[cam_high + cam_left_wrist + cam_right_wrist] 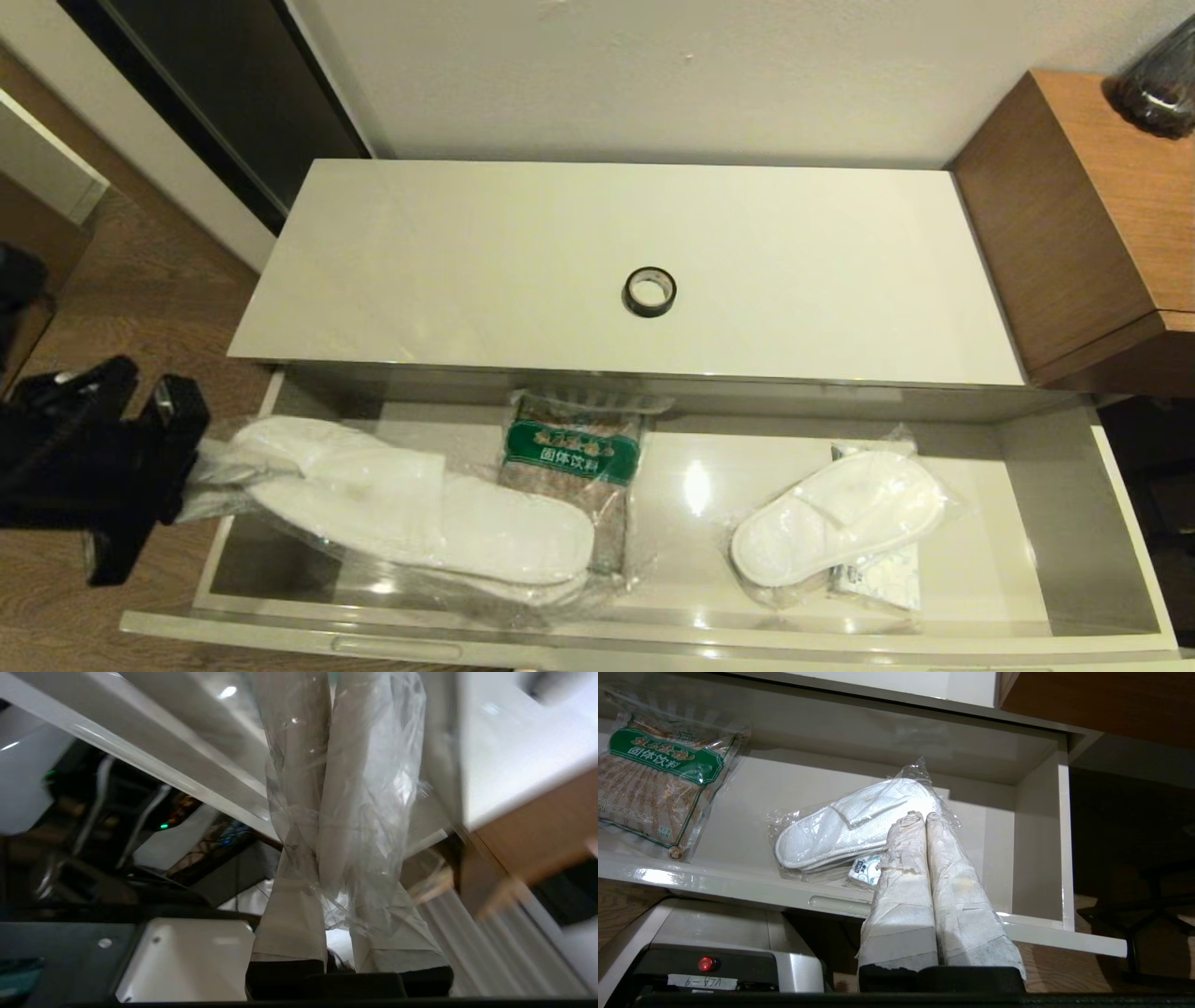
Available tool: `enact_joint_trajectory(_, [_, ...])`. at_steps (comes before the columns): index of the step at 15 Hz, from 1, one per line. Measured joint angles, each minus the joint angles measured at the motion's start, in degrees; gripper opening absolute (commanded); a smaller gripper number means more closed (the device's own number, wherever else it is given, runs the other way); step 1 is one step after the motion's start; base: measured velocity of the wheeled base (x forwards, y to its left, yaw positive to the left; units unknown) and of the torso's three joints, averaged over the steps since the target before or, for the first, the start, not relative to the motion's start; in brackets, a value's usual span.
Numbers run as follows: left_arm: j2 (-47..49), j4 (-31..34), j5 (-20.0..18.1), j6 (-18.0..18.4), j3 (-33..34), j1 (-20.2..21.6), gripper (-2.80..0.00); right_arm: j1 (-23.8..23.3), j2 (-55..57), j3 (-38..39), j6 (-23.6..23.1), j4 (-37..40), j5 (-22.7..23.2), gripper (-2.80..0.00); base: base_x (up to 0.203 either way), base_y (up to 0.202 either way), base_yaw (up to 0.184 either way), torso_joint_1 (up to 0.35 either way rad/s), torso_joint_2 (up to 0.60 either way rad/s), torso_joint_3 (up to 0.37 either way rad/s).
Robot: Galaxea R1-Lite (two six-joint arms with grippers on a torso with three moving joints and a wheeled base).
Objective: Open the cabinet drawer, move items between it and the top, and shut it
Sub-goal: Put the disposable slippers in the drawer
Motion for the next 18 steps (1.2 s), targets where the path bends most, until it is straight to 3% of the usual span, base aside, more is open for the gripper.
enact_joint_trajectory(4, [9.3,-5.9,0.9,0.0,3.2,2.8,-2.80,0.0,0.0,0.0,0.0,0.0,0.0,-2.80,0.000,0.000,0.000,0.000,0.00,0.000])
enact_joint_trajectory(8, [20.3,-14.0,0.6,-0.2,2.2,6.3,-2.80,0.0,0.0,0.0,0.0,0.0,0.0,-2.80,0.000,0.000,0.000,0.000,0.00,0.000])
enact_joint_trajectory(14, [32.2,-14.1,0.5,-0.2,-4.3,7.9,-2.80,0.0,0.0,0.0,0.0,0.0,0.0,-2.80,0.000,0.000,0.000,0.000,0.00,0.000])
enact_joint_trajectory(15, [33.6,-13.7,0.5,-0.2,-5.4,8.0,0.00,0.0,0.0,0.0,0.0,0.0,0.0,-2.80,0.000,0.000,0.000,0.000,0.00,0.000])
enact_joint_trajectory(18, [36.9,-13.1,0.5,0.0,-7.6,8.1,0.00,0.0,0.0,0.0,0.0,0.0,0.0,-2.80,0.000,0.000,0.000,0.000,0.00,0.000])
